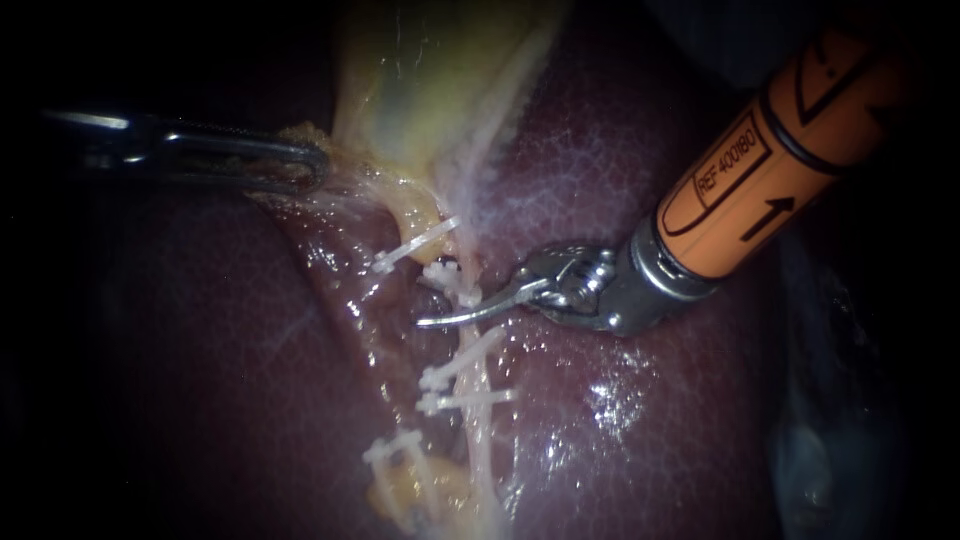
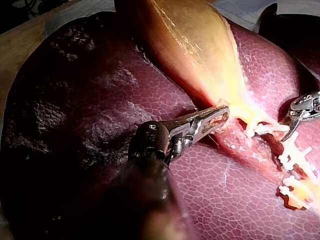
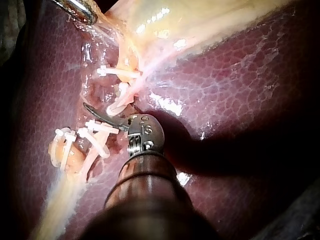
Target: Go to the cutting position right tube
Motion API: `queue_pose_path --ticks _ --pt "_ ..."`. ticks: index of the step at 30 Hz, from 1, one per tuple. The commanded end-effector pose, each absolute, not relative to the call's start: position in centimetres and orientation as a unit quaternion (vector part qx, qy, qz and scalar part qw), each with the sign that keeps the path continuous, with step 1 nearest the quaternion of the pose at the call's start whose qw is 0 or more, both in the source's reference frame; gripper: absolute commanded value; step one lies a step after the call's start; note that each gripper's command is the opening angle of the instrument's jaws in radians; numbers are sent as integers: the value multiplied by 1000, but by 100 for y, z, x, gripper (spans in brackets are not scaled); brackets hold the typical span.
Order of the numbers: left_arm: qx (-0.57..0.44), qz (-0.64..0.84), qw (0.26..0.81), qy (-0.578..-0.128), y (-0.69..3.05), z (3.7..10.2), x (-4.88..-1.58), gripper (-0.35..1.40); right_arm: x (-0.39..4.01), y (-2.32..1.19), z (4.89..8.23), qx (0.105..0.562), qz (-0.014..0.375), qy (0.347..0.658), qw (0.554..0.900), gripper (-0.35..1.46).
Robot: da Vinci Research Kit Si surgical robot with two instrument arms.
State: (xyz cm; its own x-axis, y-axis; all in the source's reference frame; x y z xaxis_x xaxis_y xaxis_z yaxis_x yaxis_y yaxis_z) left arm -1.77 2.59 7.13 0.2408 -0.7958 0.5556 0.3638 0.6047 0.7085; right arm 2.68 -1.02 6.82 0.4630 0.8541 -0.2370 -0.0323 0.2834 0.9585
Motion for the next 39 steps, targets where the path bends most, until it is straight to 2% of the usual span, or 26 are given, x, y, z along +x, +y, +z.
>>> queue_pose_path --ticks 1,12,18,23,30,39 --pt "224 -384 755 -482 259 713 -176 -35 270 -104 681 505 318 408 691 128" --pt "224 -384 755 -482 259 713 -176 -35 288 -129 680 528 293 437 667 131" --pt "224 -384 755 -482 259 713 -176 -35 300 -134 673 528 256 489 645 133" --pt "224 -384 755 -482 259 713 -177 -35 307 -134 664 527 232 521 630 133" --pt "224 -384 755 -482 259 713 -177 -35 310 -121 638 526 212 569 595 131" --pt "224 -384 755 -482 259 713 -177 -35 309 -112 626 518 203 586 589 128"
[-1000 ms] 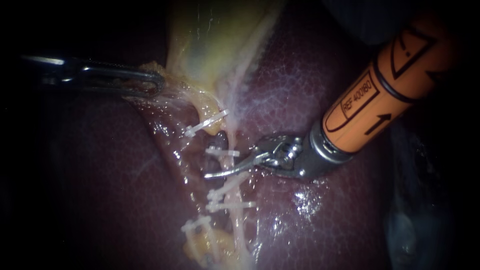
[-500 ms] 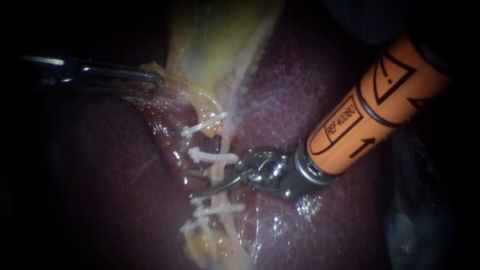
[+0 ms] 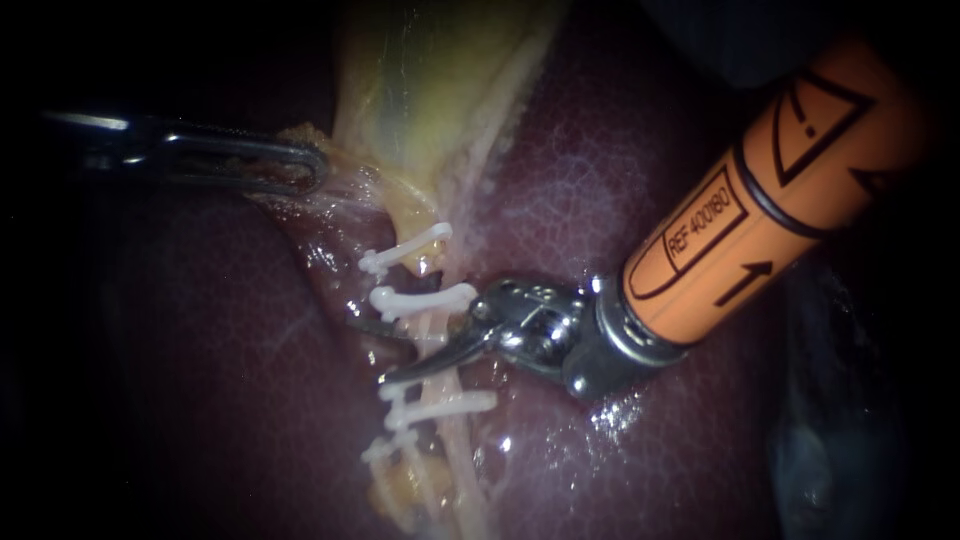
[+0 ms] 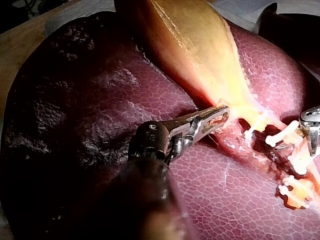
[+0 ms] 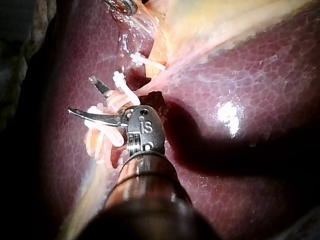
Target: Go to the cutting position right tube
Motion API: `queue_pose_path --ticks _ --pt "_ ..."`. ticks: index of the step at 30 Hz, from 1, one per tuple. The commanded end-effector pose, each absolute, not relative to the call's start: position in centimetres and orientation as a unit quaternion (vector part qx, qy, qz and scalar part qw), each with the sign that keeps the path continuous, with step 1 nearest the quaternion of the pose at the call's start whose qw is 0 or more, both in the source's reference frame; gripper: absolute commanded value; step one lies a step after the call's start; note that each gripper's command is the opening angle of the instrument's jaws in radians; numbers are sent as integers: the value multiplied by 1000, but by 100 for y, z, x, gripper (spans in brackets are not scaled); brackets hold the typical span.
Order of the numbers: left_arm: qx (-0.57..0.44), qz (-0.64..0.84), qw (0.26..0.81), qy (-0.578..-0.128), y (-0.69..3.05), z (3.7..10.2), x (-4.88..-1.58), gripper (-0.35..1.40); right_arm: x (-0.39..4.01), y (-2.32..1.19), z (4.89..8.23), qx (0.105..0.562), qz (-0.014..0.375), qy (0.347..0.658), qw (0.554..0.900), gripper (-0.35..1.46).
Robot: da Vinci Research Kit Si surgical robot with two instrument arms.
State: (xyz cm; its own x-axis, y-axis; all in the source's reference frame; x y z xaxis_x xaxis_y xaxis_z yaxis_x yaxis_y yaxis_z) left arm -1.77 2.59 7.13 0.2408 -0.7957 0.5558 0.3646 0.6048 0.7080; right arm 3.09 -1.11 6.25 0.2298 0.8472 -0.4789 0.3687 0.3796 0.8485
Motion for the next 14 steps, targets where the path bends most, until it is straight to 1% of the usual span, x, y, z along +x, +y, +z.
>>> queue_pose_path --ticks 1,14 --pt "224 -384 755 -482 259 713 -177 -35 309 -112 626 518 203 586 589 128" --pt "224 -384 755 -482 259 713 -177 -35 311 -112 626 515 199 589 590 128"
